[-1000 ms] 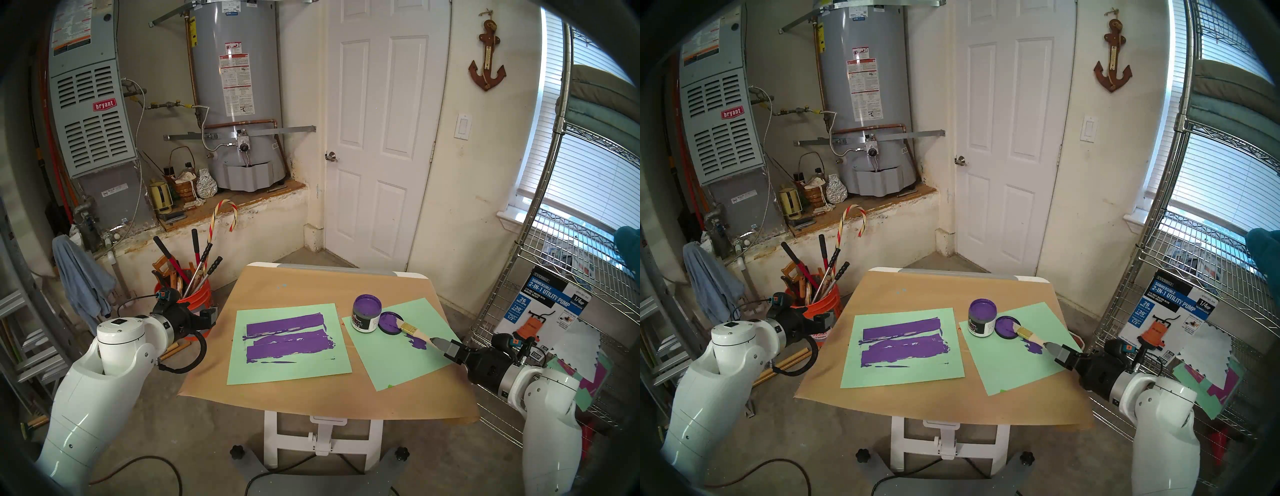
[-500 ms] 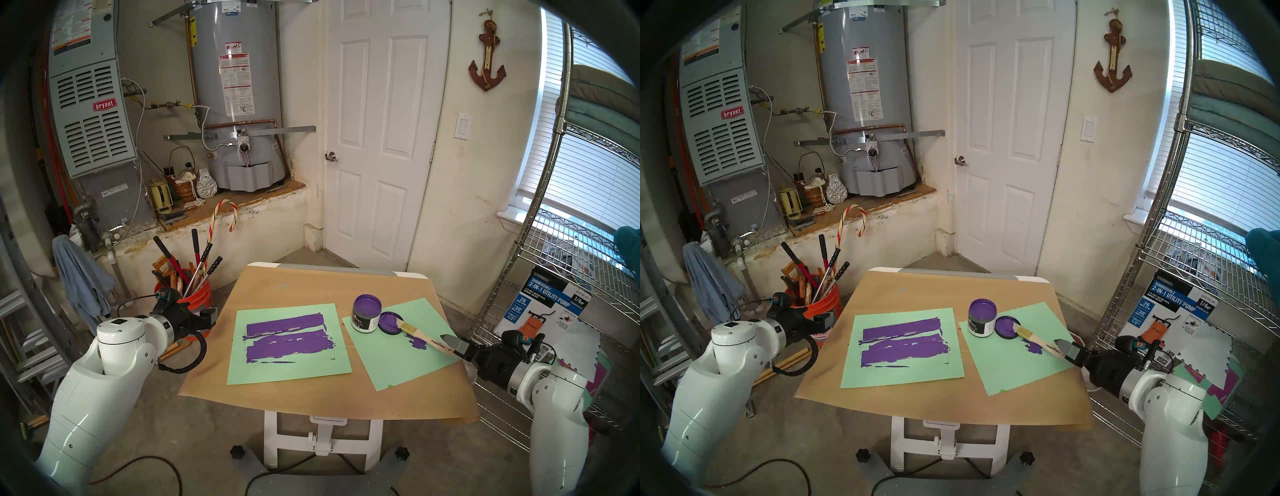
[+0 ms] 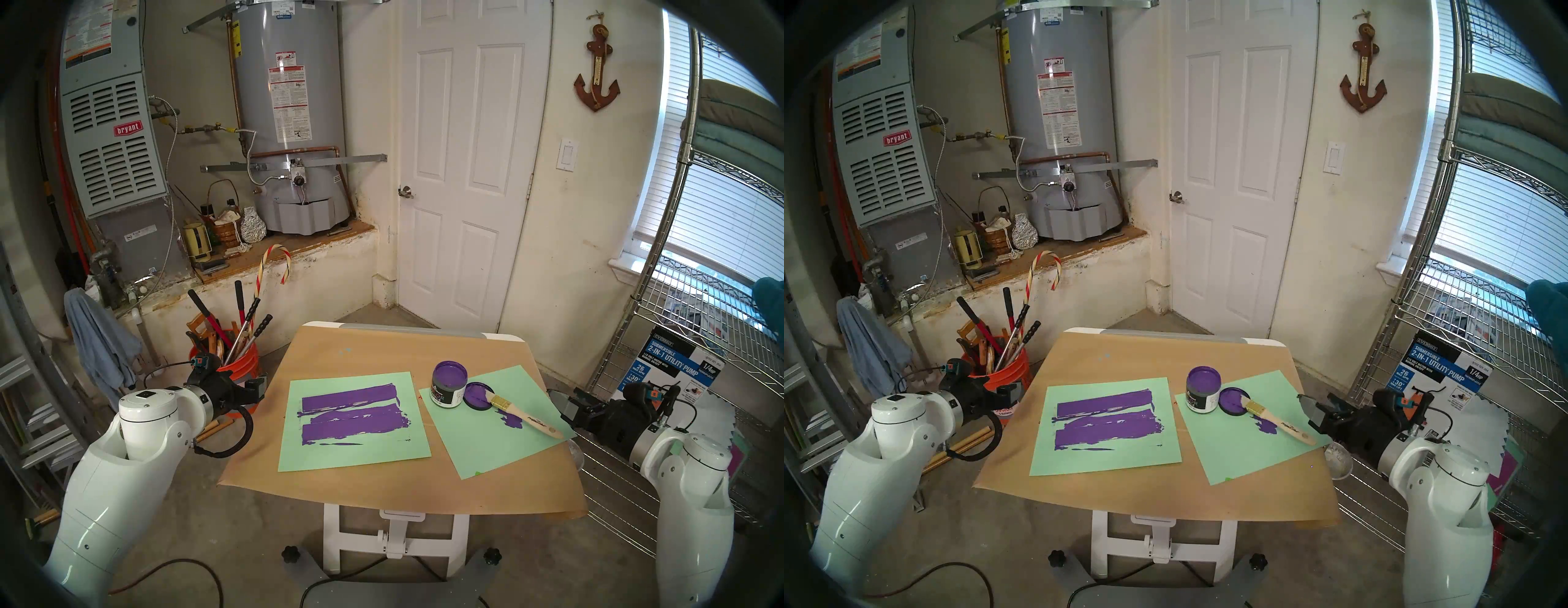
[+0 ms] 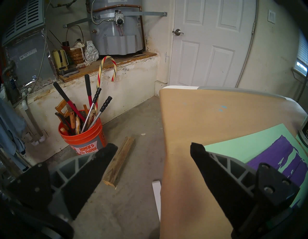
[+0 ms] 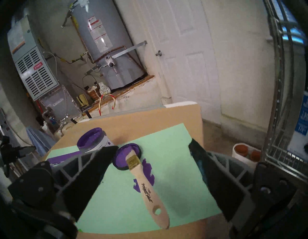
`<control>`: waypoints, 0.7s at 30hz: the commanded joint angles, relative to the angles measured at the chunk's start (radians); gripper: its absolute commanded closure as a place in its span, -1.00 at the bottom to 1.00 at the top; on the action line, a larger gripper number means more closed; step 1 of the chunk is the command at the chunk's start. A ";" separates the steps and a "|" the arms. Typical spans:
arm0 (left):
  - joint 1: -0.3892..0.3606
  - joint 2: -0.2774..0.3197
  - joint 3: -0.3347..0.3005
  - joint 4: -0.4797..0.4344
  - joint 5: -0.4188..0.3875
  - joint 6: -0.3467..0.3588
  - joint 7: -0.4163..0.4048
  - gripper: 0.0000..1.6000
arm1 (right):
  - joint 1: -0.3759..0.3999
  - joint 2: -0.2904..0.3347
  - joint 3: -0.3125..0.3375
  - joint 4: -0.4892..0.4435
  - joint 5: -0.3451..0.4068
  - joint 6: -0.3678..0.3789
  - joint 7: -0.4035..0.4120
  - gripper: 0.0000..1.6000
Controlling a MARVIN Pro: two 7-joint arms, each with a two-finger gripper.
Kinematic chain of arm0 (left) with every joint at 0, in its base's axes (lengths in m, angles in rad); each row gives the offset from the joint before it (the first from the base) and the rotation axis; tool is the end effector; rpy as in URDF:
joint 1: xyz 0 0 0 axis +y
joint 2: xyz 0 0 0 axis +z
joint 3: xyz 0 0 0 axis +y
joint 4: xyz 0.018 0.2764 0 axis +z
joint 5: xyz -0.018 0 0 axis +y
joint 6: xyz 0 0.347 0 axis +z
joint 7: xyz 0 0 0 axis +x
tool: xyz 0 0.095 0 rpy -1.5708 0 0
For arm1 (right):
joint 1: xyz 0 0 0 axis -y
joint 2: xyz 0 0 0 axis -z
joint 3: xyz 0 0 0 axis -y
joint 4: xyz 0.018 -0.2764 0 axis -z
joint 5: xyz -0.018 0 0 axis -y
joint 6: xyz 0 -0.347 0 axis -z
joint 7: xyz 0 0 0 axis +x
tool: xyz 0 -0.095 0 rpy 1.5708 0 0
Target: Pick up brush, dip the brush into paint, and paint the wood
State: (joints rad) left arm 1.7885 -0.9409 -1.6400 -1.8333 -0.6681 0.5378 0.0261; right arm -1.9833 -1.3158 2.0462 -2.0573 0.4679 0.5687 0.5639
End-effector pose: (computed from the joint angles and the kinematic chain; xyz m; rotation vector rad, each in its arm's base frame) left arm 0.3990 0.1324 -0.2694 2.6516 -0.0829 1.5650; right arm 0.3224 -0.1499 -0.2251 -2.2592 -0.0937 -1.6260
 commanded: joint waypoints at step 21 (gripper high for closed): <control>-0.005 0.002 -0.008 -0.013 -0.001 -0.003 0.000 -1.00 | 0.092 -0.114 -0.448 -0.146 -0.524 -0.279 -0.279 -1.00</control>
State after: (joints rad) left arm 1.7885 -0.9407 -1.6395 -1.8326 -0.6678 0.5378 0.0258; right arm -1.9589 -1.3679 1.7191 -2.1986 0.0463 0.3191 0.3878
